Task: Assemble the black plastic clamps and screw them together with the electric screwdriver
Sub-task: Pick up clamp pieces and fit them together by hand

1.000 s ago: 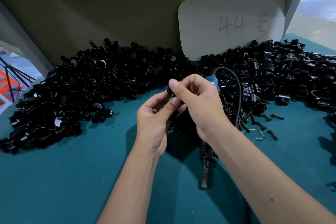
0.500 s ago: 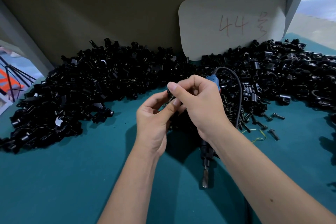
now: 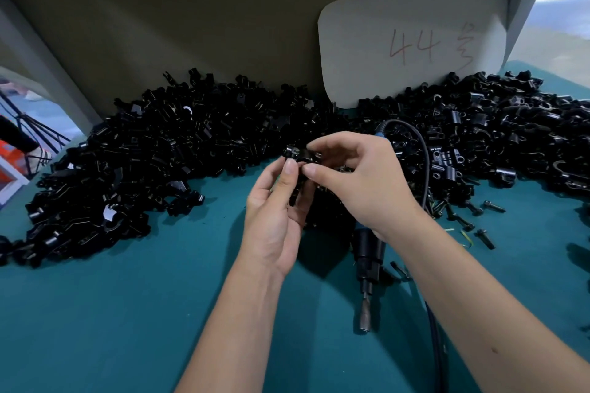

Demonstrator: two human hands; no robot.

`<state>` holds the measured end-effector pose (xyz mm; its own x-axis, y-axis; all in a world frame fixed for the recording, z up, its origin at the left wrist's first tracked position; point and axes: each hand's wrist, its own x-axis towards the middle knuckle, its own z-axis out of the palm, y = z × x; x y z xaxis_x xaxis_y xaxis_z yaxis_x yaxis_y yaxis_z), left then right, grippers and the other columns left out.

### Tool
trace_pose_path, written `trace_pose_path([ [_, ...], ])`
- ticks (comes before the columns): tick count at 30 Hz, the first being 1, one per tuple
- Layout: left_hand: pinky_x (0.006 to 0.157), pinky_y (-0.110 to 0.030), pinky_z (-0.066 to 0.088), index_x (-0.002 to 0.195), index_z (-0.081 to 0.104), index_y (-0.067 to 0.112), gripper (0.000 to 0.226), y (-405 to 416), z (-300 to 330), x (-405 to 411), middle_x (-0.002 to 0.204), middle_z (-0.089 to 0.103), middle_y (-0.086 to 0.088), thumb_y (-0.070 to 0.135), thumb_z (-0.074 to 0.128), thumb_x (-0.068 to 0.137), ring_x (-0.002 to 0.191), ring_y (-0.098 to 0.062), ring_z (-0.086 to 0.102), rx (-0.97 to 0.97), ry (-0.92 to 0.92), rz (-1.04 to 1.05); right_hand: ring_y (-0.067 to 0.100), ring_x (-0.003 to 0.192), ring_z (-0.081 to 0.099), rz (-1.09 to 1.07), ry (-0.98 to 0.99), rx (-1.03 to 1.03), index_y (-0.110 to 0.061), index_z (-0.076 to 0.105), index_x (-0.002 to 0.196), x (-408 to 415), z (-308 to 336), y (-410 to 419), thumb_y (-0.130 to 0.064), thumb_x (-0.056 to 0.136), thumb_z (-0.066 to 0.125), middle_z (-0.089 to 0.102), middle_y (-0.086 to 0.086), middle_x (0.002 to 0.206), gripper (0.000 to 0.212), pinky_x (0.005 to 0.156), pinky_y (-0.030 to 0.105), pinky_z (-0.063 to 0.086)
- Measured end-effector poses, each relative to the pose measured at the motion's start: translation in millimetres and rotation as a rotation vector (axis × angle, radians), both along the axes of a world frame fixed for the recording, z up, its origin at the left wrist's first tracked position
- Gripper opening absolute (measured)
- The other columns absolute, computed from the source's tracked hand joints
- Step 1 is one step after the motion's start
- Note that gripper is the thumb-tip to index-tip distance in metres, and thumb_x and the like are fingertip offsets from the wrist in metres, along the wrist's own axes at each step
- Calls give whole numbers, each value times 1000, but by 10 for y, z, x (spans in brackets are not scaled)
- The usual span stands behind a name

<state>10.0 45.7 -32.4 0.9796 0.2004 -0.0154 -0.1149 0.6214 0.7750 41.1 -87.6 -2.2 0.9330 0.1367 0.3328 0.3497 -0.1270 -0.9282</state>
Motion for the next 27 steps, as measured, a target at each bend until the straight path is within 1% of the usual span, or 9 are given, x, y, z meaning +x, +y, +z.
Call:
trace_pose_path([
  [2,80,-23,57,110,69,14,26,-7,9,2,102,72,-1,31,70,90,90,-9,68,59,-27,-2,6,84,73,-35,-13,-6,-19,79,104,8,-7,7,-11,78,91,78,-7,91,29,78,22,58],
  [5,81,-31,53,114,64,11,36,-74,22,3,107,65,-14,41,68,94,92,-20,60,169,-33,11,13,81,75,-41,-39,-60,-16,78,105,-10,-10,44,-9,78,91,77,-4,91,30,80,36,63],
  [7,77,-32,53,116,64,11,46,-126,14,-4,107,71,-15,48,67,90,91,-21,65,245,24,38,14,74,74,-17,-93,-115,-16,77,102,-43,-8,80,-7,82,85,76,-5,89,24,74,40,63],
  [9,73,-31,55,117,65,17,49,-131,-21,-11,104,77,-5,56,67,88,91,-19,70,296,71,54,11,78,73,-3,-160,-180,-17,78,101,-69,2,96,-5,83,81,75,-8,88,22,75,35,62],
  [13,65,-32,50,100,67,28,26,-94,-39,-3,86,75,1,51,65,89,75,-16,67,332,79,75,4,85,72,15,-199,-250,-17,78,100,-98,23,102,-4,79,82,76,-11,87,26,80,25,59],
  [15,48,-22,41,92,64,29,17,-94,-23,-3,69,61,5,45,66,86,53,-11,50,271,89,78,1,85,71,-9,-196,-257,-18,78,99,-106,20,111,-5,77,85,76,-12,87,26,81,21,57],
  [17,39,-19,31,86,63,33,13,-81,-14,2,66,48,5,44,68,83,46,-8,35,224,93,64,0,88,70,-30,-177,-264,-20,78,97,-111,26,115,-9,75,88,75,-13,88,27,83,22,56],
  [21,37,-19,28,96,61,27,23,-73,-9,6,70,47,3,49,68,92,44,-7,32,230,107,68,2,81,70,-38,-139,-271,-21,78,92,-100,54,101,-15,70,94,75,-12,81,27,76,20,56],
  [27,41,-23,26,76,54,31,21,-115,17,-7,69,45,0,45,59,91,48,-10,34,306,51,120,4,72,71,-28,-127,-329,-20,77,87,-102,127,53,-22,70,95,74,-9,74,25,72,25,58],
])
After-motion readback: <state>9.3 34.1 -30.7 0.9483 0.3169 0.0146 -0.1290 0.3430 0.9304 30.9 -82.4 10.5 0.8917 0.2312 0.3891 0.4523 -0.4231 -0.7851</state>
